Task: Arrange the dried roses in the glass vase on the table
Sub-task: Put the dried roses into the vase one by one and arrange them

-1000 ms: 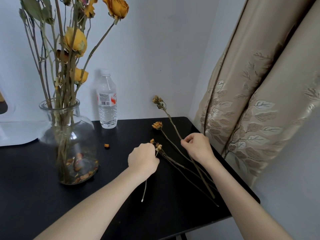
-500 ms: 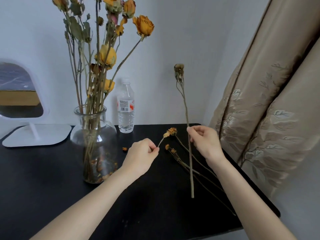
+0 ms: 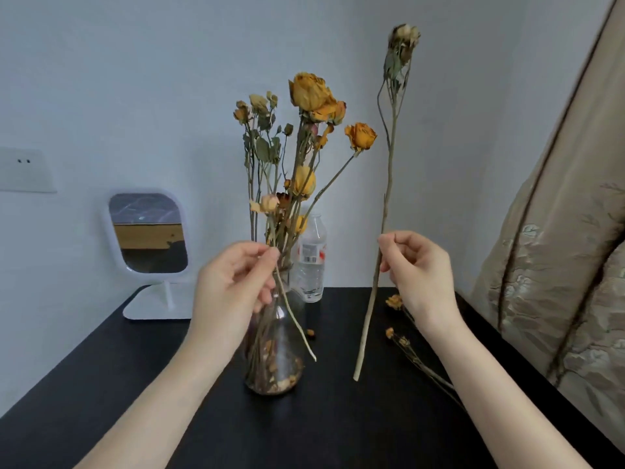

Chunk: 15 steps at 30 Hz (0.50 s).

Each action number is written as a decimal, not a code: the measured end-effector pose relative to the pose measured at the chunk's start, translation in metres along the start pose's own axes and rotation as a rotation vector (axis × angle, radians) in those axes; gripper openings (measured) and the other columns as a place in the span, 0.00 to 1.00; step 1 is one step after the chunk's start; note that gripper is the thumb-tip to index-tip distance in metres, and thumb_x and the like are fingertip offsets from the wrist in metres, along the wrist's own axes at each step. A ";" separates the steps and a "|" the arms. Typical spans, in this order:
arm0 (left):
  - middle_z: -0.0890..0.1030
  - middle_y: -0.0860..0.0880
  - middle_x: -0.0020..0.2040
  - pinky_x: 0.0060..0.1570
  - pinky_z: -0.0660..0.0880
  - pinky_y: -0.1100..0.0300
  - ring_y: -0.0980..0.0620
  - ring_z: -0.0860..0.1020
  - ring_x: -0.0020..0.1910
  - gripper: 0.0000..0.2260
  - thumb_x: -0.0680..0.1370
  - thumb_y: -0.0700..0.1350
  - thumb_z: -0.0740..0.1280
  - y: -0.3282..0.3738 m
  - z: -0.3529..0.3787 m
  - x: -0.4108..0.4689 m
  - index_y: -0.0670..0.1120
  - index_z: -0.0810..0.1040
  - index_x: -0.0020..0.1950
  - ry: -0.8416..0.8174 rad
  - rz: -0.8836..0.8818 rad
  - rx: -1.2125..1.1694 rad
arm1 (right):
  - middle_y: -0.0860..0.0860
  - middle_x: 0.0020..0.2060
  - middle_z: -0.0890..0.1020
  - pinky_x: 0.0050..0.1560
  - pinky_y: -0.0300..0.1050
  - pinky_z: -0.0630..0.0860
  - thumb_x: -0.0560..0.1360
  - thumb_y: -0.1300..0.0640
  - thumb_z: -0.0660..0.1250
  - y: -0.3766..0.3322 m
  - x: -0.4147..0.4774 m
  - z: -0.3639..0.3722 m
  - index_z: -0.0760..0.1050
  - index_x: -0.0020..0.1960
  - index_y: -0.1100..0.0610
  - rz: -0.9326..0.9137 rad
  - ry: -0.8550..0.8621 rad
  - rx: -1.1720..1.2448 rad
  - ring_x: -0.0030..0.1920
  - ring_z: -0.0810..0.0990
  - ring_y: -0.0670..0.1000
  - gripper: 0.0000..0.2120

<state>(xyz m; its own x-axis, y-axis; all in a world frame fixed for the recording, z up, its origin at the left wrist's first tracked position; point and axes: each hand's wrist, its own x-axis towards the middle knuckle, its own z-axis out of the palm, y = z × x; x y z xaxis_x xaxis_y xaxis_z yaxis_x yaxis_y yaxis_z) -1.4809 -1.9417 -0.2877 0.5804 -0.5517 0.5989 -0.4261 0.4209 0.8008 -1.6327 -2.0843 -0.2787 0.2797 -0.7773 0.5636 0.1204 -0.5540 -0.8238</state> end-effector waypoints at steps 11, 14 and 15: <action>0.77 0.61 0.27 0.25 0.69 0.71 0.62 0.72 0.25 0.05 0.75 0.46 0.69 0.028 -0.028 0.075 0.55 0.79 0.40 0.277 0.133 0.016 | 0.42 0.24 0.77 0.29 0.27 0.69 0.77 0.57 0.64 -0.011 -0.003 0.034 0.77 0.42 0.54 -0.045 -0.012 0.084 0.25 0.72 0.38 0.06; 0.77 0.58 0.31 0.26 0.70 0.72 0.63 0.74 0.26 0.05 0.75 0.47 0.68 0.024 -0.026 0.084 0.57 0.78 0.40 0.289 0.172 0.119 | 0.41 0.23 0.76 0.29 0.26 0.68 0.77 0.57 0.64 -0.010 -0.002 0.033 0.77 0.42 0.54 -0.049 -0.020 0.080 0.25 0.73 0.39 0.06; 0.77 0.58 0.33 0.27 0.70 0.72 0.63 0.74 0.27 0.05 0.76 0.47 0.68 0.022 -0.026 0.086 0.57 0.78 0.41 0.281 0.182 0.155 | 0.41 0.23 0.76 0.29 0.26 0.68 0.77 0.57 0.64 -0.010 -0.001 0.033 0.77 0.43 0.54 -0.048 -0.023 0.078 0.25 0.72 0.38 0.06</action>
<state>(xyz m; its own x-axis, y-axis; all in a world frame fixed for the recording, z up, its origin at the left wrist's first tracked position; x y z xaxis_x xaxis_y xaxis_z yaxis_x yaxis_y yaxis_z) -1.4226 -1.9613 -0.2192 0.6443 -0.2492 0.7230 -0.6275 0.3681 0.6861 -1.6031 -2.0682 -0.2733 0.2932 -0.7427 0.6021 0.2076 -0.5653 -0.7984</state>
